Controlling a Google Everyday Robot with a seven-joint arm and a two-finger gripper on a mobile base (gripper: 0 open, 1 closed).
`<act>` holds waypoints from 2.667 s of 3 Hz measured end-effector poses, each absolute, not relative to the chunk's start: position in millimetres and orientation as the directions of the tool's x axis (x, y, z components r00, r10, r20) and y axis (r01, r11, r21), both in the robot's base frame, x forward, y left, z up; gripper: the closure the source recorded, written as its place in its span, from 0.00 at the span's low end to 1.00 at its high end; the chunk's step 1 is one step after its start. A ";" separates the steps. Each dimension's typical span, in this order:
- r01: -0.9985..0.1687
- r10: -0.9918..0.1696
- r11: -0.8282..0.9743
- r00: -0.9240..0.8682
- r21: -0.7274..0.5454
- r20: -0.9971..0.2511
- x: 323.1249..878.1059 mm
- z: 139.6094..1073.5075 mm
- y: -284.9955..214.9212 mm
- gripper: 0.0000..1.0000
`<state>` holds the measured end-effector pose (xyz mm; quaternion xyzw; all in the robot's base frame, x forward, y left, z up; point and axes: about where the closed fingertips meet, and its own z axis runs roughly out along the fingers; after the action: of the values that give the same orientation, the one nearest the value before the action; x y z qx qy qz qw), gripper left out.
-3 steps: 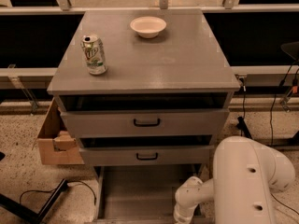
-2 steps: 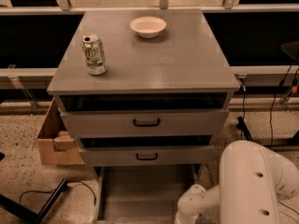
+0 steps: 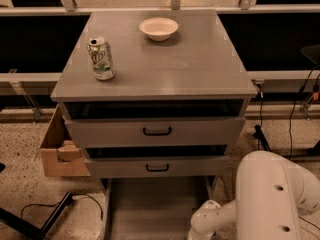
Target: Open bottom drawer
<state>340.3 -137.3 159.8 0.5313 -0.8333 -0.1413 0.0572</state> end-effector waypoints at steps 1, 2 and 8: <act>-0.869 -0.902 0.395 -0.429 0.296 -0.055 343.1 159.7 -137.8 0.67; -0.869 -0.902 0.395 -0.429 0.296 -0.055 343.1 159.7 -137.8 0.46; -0.935 -0.971 0.235 -0.237 0.264 0.027 306.0 334.8 -176.8 0.00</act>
Offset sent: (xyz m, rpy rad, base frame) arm 0.0028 -0.0004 0.0000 0.0000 0.0000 0.0000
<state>306.0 -176.8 334.8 0.6107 -0.7804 -0.0967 0.0928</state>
